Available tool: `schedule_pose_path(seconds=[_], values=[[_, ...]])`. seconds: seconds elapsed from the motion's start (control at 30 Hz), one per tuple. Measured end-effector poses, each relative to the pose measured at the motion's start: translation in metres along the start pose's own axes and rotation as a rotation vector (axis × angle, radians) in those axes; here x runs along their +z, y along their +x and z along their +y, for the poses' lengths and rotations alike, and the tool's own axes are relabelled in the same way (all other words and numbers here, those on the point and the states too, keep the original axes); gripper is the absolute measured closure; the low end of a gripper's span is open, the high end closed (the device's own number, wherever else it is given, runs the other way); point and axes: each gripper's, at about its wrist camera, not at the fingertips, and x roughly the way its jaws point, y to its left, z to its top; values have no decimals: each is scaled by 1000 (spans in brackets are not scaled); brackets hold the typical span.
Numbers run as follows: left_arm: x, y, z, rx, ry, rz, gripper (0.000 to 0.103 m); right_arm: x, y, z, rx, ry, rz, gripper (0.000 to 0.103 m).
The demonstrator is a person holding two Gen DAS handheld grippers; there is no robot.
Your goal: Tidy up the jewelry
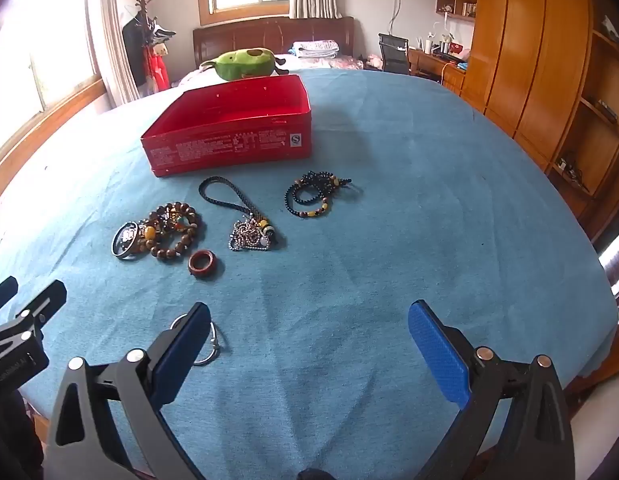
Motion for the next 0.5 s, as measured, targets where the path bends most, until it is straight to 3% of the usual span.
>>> schedule_pose_path(seconds=[0.5], values=[[0,-2,-2,7,2,3,3,0,2,0,0,-2,5,4]])
